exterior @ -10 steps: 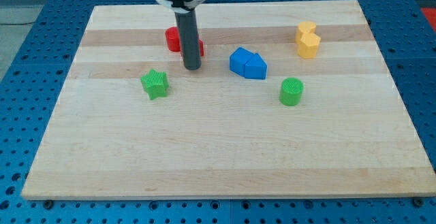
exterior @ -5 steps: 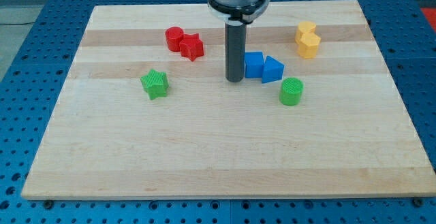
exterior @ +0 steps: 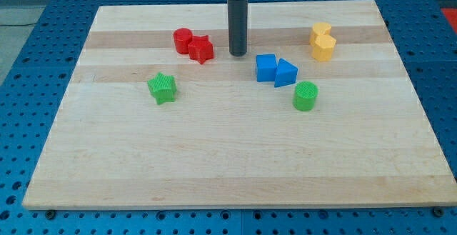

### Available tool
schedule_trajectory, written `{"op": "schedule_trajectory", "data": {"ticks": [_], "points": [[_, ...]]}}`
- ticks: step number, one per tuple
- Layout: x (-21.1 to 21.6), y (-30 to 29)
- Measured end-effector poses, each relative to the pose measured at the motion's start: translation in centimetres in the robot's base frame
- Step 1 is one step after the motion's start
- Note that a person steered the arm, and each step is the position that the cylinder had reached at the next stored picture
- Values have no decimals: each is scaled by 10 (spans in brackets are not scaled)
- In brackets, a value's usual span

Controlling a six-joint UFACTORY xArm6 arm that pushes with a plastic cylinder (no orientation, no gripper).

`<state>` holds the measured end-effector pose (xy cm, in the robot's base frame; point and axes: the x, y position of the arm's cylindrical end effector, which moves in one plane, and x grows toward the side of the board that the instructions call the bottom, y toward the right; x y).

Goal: Place the red blocks on top of the green star to form a vertical line

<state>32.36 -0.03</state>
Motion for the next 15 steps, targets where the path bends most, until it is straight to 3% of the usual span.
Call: {"op": "schedule_trajectory", "data": {"ticks": [2,4,7,15], "points": [[4,-56],[45,-71],[-5,-81],[12,-124]]}}
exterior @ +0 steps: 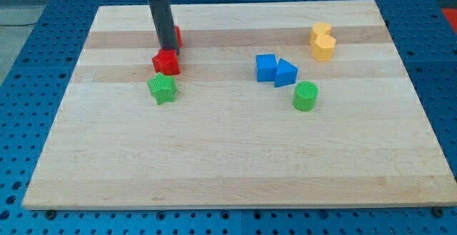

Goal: Place the red blocks on top of the green star to form a vertical line

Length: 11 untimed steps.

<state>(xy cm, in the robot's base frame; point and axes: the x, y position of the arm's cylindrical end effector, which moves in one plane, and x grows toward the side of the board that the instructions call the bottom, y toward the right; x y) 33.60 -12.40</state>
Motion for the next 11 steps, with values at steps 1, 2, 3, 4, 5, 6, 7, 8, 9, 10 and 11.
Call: {"op": "schedule_trajectory", "data": {"ticks": [1,2,3,4,5,6,7,8,9,10,11], "points": [[-15,45],[-53,50],[-88,24],[-91,1],[-86,1],[-77,1],[-69,1],[-61,1],[-56,1],[-55,1],[-70,52]]}}
